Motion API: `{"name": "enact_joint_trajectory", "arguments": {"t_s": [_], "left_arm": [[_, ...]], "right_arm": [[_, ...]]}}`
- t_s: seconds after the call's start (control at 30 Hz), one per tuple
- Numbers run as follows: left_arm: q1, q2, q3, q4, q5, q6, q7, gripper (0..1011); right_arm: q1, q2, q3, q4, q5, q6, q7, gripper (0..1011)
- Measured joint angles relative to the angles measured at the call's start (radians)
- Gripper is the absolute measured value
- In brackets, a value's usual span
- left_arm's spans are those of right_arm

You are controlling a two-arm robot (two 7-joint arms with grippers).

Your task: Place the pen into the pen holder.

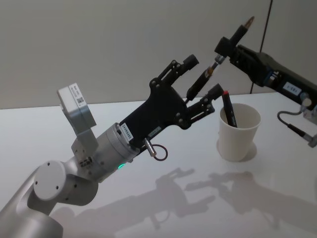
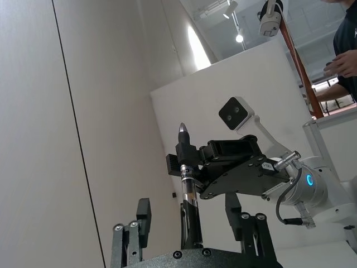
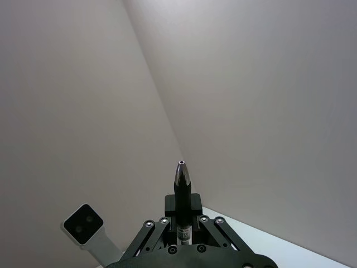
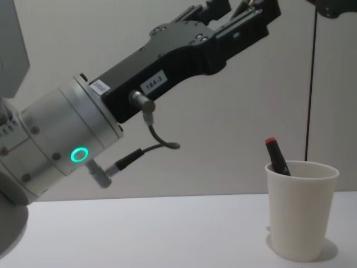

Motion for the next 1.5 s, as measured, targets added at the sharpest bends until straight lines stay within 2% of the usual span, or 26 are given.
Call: {"name": "enact_joint_trajectory", "arguments": {"t_s": [0.27, 0.57, 0.77, 0.87, 1.0, 1.17, 1.37, 1.5], "left_arm": [[0.000, 0.000, 0.000, 0.000, 0.000, 0.000, 0.000, 1001], [0.000, 0.000, 0.000, 0.000, 0.000, 0.000, 0.000, 1001], [0.002, 0.005, -0.002, -0.005, 0.003, 0.002, 0.007, 1001], [0.008, 0.016, -0.008, -0.020, 0.019, 0.010, 0.031, 1001], [0.016, 0.033, -0.019, -0.045, 0.042, 0.024, 0.063, 1001], [0.024, 0.057, -0.034, -0.080, 0.079, 0.052, 0.111, 1001], [0.035, 0.106, -0.065, -0.148, 0.147, 0.116, 0.187, 1001], [0.037, 0.136, -0.085, -0.187, 0.186, 0.158, 0.226, 1001]], "right_arm": [[0.007, 0.004, 0.008, -0.006, 0.008, -0.023, -0.012, 131], [0.031, 0.022, 0.041, -0.030, 0.037, -0.086, -0.047, 131], [0.043, 0.056, 0.080, -0.048, 0.060, -0.137, -0.078, 131], [0.041, 0.079, 0.102, -0.057, 0.073, -0.164, -0.096, 131], [0.020, 0.118, 0.134, -0.071, 0.090, -0.196, -0.117, 131], [-0.035, 0.173, 0.178, -0.098, 0.111, -0.232, -0.146, 131], [-0.095, 0.219, 0.207, -0.124, 0.119, -0.251, -0.166, 131], [-0.122, 0.242, 0.218, -0.136, 0.108, -0.252, -0.176, 131]]}}
